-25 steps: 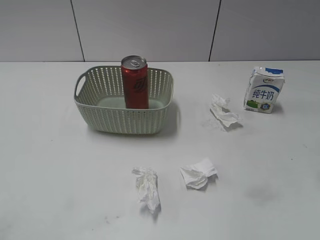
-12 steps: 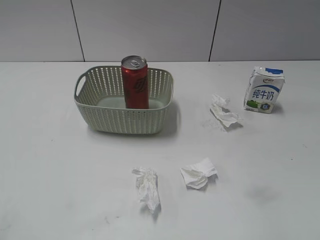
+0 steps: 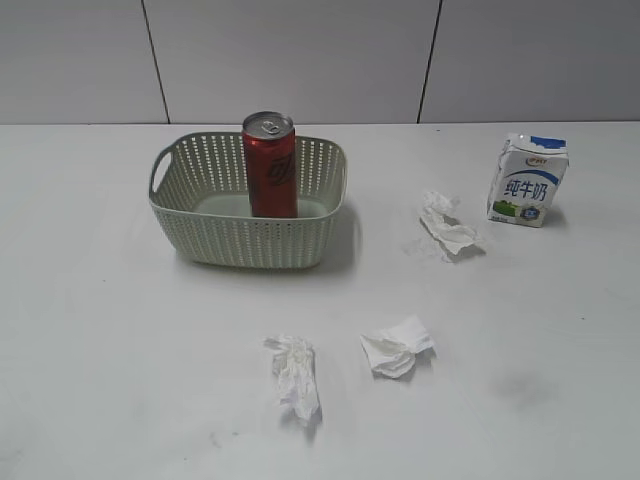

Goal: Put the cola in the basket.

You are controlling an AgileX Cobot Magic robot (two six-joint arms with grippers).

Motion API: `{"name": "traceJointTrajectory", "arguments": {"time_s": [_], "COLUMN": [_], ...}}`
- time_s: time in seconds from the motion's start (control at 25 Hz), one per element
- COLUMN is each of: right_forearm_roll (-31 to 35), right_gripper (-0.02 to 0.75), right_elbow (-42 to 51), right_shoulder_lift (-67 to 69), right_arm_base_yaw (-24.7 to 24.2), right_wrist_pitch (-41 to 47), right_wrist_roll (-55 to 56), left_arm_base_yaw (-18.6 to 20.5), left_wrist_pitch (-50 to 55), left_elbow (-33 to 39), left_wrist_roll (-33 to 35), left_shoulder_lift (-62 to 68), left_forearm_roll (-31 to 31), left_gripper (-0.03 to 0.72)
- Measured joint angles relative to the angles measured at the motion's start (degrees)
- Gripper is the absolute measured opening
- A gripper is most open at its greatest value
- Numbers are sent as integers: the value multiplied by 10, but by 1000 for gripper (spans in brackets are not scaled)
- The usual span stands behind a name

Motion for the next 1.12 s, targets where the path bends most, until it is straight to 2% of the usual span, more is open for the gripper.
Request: {"name": "traceJointTrajectory", "arguments": {"time_s": [0.52, 1.12], "right_forearm_roll": [0, -1], "right_gripper": [593, 590], "right_elbow": [1, 3], "right_shoulder_lift": [-194, -207], "right_arm_base_yaw": [0, 0], "right_wrist_pitch": [0, 0], "right_wrist_roll": [0, -1], "left_arm_base_yaw": [0, 0], "left_wrist_pitch": [0, 0], "left_elbow": [0, 0], "left_wrist_roll": [0, 0], "left_shoulder_lift": [0, 0], "left_forearm_roll": [-4, -4], "left_gripper": [591, 531]}}
